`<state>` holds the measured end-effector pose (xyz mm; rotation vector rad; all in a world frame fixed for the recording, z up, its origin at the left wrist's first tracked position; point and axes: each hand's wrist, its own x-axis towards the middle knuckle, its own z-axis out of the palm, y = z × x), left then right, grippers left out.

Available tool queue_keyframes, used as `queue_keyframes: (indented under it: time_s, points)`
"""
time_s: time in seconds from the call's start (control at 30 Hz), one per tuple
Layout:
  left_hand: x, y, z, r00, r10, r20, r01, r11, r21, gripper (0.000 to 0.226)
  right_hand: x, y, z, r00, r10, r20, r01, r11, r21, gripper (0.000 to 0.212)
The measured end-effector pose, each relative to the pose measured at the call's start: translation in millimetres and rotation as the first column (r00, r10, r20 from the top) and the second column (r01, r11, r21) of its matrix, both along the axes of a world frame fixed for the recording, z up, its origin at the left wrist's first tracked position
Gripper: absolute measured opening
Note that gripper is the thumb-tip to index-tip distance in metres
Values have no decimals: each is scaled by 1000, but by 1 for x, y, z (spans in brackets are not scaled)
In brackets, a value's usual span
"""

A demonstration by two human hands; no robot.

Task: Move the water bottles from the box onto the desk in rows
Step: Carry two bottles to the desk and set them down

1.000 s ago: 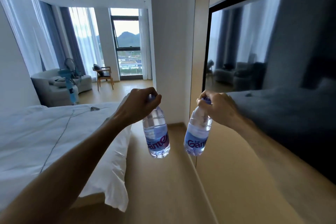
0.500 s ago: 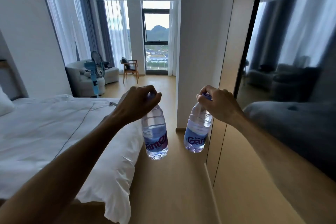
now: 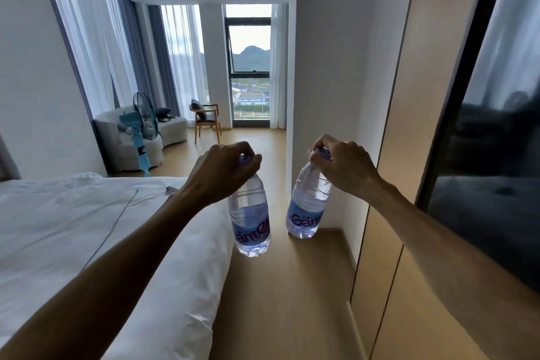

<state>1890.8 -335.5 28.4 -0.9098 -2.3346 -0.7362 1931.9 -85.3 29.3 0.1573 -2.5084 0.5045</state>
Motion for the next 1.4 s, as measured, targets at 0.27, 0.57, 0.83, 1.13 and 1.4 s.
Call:
queue_keyframes:
  time_s: [0.27, 0.57, 0.83, 1.13, 1.4]
  points:
    - [-128, 36, -6, 1000, 21, -19, -21, 1000, -5, 24, -140, 30, -17, 1000, 19, -2, -19, 1000, -14, 27]
    - [-275, 91, -24, 994, 109, 21, -109, 994, -15, 35, -308, 83, -33, 989, 111, 93, -115, 993, 38, 30]
    - [-398, 115, -26, 965, 260, 22, -259, 964, -57, 38, -440, 113, -33, 987, 145, 66, -146, 989, 9, 28]
    - [-557, 122, -48, 963, 266, 45, -264, 963, -49, 30, -600, 116, -40, 985, 166, 38, -167, 985, 40, 28]
    - [-717, 121, -36, 968, 249, -19, -250, 966, -69, 32, -768, 109, -28, 991, 131, 11, -131, 991, 33, 28]
